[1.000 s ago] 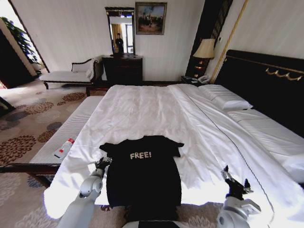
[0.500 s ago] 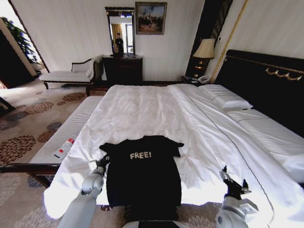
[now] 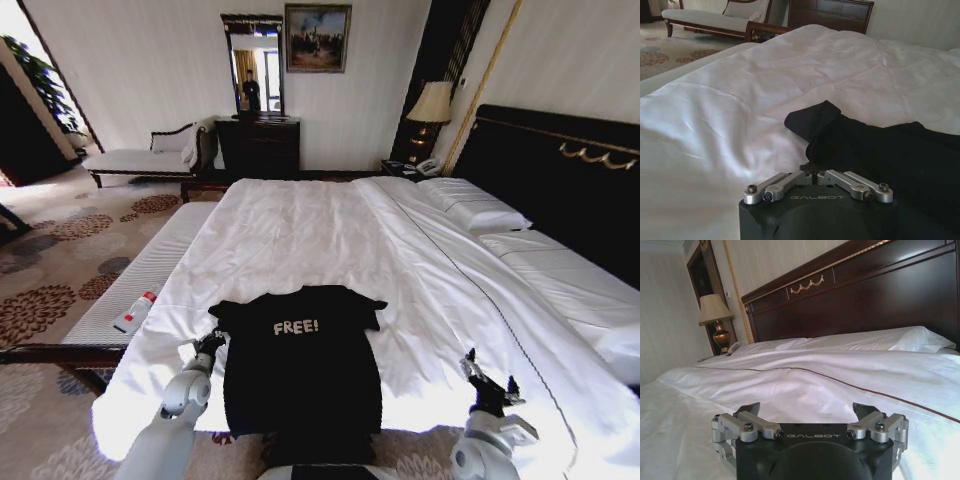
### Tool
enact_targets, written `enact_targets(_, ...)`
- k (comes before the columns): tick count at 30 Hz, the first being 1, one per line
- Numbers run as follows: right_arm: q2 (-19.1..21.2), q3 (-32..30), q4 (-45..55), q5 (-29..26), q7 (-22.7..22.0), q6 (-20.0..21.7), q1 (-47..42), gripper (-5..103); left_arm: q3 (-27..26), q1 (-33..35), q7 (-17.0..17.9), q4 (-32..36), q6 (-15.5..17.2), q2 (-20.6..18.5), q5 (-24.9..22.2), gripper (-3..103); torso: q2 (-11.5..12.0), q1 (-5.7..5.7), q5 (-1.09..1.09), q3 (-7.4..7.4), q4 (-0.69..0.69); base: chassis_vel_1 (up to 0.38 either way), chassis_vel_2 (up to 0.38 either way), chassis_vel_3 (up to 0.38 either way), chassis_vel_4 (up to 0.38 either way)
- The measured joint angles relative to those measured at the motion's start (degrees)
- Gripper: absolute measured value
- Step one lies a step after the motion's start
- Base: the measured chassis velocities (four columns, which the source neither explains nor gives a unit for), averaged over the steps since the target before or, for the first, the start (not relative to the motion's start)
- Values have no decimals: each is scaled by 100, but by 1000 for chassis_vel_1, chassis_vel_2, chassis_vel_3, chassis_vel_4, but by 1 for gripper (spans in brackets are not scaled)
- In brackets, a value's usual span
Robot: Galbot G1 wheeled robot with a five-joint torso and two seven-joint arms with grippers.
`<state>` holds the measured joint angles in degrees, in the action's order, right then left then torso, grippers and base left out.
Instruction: Fold the clothes on the bed.
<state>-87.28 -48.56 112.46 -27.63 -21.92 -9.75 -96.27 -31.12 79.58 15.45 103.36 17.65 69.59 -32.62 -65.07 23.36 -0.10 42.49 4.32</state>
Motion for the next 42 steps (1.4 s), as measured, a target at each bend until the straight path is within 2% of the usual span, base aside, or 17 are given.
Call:
enact_targets(10, 29, 100, -175, -11, -11, 7, 177, 100, -260, 540, 147, 398, -80, -20, -1, 0, 0, 0, 0, 0, 2, 0, 0, 0, 0)
enact_targets(17, 146, 114, -243, -69, -19, 9, 260, 100, -321, 902, 307, 453, -127, 215, 51, -1, -1, 0, 0, 0, 2, 0, 0, 0, 0)
enact_targets(20, 184, 136, -257, -94, -20, 9, 288, 100, -328, 940, 355, 375, -138, 312, 73, 10, -1, 0, 0, 0, 1, 0, 0, 0, 0)
enact_targets(21, 196, 144, -264, -101, -20, 9, 296, 100, -340, 943, 378, 360, -138, 338, 69, 10, -1, 0, 0, 0, 1, 0, 0, 0, 0)
enact_targets(23, 230, 165, -291, -122, -21, 9, 318, 100, -405, 959, 444, 359, -116, 377, 47, 20, -1, 0, 0, 0, 3, 0, 0, 0, 0)
enact_targets(24, 230, 165, -291, -122, -21, 9, 318, 100, -405, 959, 444, 359, -116, 377, 47, 20, -1, 0, 0, 0, 3, 0, 0, 0, 0)
enact_targets(28, 315, 182, -353, -175, -23, -15, 333, 100, -774, 1182, 485, 783, 35, 307, -64, 42, -1, 0, 1, 0, 2, 0, 0, 0, 0)
enact_targets(30, 338, 180, -363, -187, -24, -24, 336, 100, -850, 1231, 485, 889, 58, 287, -92, 42, -1, 0, 1, 0, 1, 0, 0, 0, 0)
enact_targets(32, 392, 174, -376, -221, -36, -34, 352, 100, -976, 1282, 485, 1104, 112, 266, -172, 53, -1, 0, 1, 0, 1, 0, 0, 0, 0)
enact_targets(33, 392, 174, -376, -221, -36, -34, 352, 100, -976, 1282, 485, 1104, 112, 266, -172, 53, -1, 0, 1, 0, 1, 0, 0, 0, 0)
enact_targets(36, 471, 179, -346, -337, -87, -21, 382, 100, -1084, 1235, 516, 1372, 231, 309, -335, 69, -1, 0, 1, 0, 3, 0, 0, 0, 0)
enact_targets(37, 527, 217, -239, -587, -133, 38, 387, 100, -1130, 1216, 544, 1493, 290, 333, -511, 75, -1, 0, 0, 0, 4, 0, 0, 0, 0)
enact_targets(39, 559, 235, -180, -771, -159, 71, 393, 100, -1153, 1213, 555, 1546, 317, 342, -589, 75, -1, 0, 0, 0, 4, 0, 0, 0, 0)
enact_targets(40, 657, 279, -42, -1264, -202, 142, 417, 100, -1216, 1217, 561, 1670, 361, 352, -756, 80, -1, 0, 0, 0, 3, 0, 0, 0, 0)
enact_targets(42, 842, 336, 64, -1796, -217, 224, 502, 100, -1296, 1259, 530, 1787, 372, 352, -864, 90, -1, 0, 1, 0, 3, 0, 0, 0, 0)
